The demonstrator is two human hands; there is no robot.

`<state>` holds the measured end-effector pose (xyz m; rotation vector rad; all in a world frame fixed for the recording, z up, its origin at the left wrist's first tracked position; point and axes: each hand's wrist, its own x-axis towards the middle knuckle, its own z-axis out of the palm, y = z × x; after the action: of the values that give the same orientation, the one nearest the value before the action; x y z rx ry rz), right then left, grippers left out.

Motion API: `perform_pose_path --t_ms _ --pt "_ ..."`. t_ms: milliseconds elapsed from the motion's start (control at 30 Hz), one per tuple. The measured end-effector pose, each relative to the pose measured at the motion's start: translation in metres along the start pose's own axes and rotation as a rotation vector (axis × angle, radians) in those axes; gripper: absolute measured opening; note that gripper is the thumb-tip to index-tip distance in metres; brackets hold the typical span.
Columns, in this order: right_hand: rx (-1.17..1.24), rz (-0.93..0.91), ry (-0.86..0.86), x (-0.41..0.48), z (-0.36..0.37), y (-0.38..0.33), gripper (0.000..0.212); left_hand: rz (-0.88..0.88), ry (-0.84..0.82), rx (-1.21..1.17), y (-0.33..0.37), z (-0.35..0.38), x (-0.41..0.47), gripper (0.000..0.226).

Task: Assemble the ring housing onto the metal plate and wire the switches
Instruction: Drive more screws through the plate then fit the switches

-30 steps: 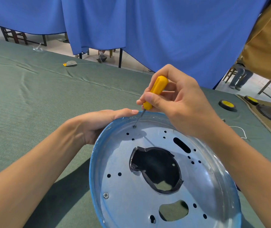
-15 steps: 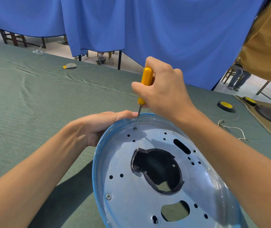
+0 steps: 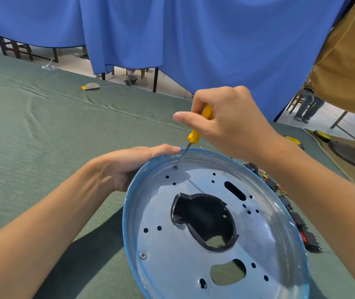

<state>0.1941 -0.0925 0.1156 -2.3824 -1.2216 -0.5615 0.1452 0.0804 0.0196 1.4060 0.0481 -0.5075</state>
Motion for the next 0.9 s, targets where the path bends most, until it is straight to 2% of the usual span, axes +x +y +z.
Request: perform_pose_path --t_ms 100,200,267,333,467,533,633,667,733,833,900 --pt "-0.136 0.097 -0.203 0.009 -0.011 -0.001 0.042 0.008 -0.026 -0.005 0.0 0.001 0.0 0.033" --pt "-0.079 0.091 -0.399 0.015 -0.021 -0.001 0.022 -0.011 0.002 -0.007 0.0 0.0 0.0 0.035" --pt "-0.093 0.026 -0.35 0.016 -0.02 -0.004 0.013 -0.016 0.006 -0.006 0.0 0.0 0.0 0.035" --pt "-0.137 0.026 -0.296 0.018 -0.018 -0.006 0.017 -0.009 -0.003 -0.003 0.0 0.0 0.0 0.035" --pt "-0.201 0.033 -0.373 0.022 -0.022 -0.01 0.027 -0.013 0.006 -0.016 0.0 0.0 0.0 0.035" --pt "-0.069 0.048 -0.329 0.022 -0.028 -0.011 0.026 -0.033 0.0 -0.034 0.0 -0.001 -0.001 0.037" --pt "0.32 0.134 -0.177 0.023 -0.044 -0.006 0.027 -0.051 0.017 -0.006 -0.002 -0.004 0.0 0.049" --pt "0.332 0.126 -0.172 0.022 -0.047 -0.002 0.03 -0.052 0.028 -0.004 -0.002 -0.004 0.001 0.05" --pt "0.236 0.074 -0.279 0.019 -0.046 0.005 0.033 -0.047 0.034 -0.013 -0.002 -0.005 0.002 0.046" --pt "0.097 -0.087 -0.476 0.006 -0.026 0.01 0.007 -0.036 0.01 -0.015 -0.002 -0.004 0.002 0.036" --pt "-0.025 -0.204 -0.522 -0.007 -0.005 0.012 0.007 -0.009 -0.029 -0.003 -0.002 -0.003 0.002 0.031"
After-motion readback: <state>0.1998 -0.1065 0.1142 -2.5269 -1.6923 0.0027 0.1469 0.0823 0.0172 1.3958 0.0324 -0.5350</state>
